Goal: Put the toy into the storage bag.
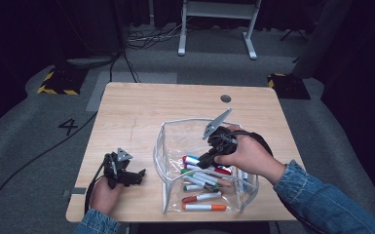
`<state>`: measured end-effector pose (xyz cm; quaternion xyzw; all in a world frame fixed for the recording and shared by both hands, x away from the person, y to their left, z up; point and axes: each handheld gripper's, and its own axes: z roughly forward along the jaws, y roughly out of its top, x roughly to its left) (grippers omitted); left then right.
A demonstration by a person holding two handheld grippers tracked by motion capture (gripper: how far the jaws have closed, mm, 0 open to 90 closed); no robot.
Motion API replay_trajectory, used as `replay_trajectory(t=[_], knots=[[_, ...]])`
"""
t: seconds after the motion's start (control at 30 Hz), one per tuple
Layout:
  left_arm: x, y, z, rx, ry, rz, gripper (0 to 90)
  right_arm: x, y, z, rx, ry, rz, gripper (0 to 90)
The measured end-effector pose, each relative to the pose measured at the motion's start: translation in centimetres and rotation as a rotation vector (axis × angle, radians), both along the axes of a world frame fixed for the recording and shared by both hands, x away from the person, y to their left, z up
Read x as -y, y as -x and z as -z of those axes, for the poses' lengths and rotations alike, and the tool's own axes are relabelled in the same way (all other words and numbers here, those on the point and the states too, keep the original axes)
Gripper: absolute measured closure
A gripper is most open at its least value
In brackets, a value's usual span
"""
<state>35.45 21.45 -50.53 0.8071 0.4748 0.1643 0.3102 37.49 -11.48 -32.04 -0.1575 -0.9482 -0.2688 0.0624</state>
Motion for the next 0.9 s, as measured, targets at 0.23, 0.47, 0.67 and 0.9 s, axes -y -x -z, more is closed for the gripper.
replay_trajectory(t=[0.23, 0.47, 0.67, 0.9], knots=[[0.0, 0.0, 0.0, 0.0, 0.0, 0.0, 0.0, -1.0, -0.1, 1.8, -0.045, 0.053, -0.024, 76.8], [0.0, 0.0, 0.0, 0.0, 0.0, 0.0, 0.0, -1.7, -0.4, 3.8, -0.123, 0.102, -0.046, 76.8], [0.0, 0.0, 0.0, 0.0, 0.0, 0.0, 0.0, -1.6, -1.1, 4.7, -0.191, 0.119, -0.058, 76.8], [0.0, 0.0, 0.0, 0.0, 0.0, 0.001, 0.0, -2.2, -1.0, 6.7, -0.212, 0.186, -0.08, 76.7]])
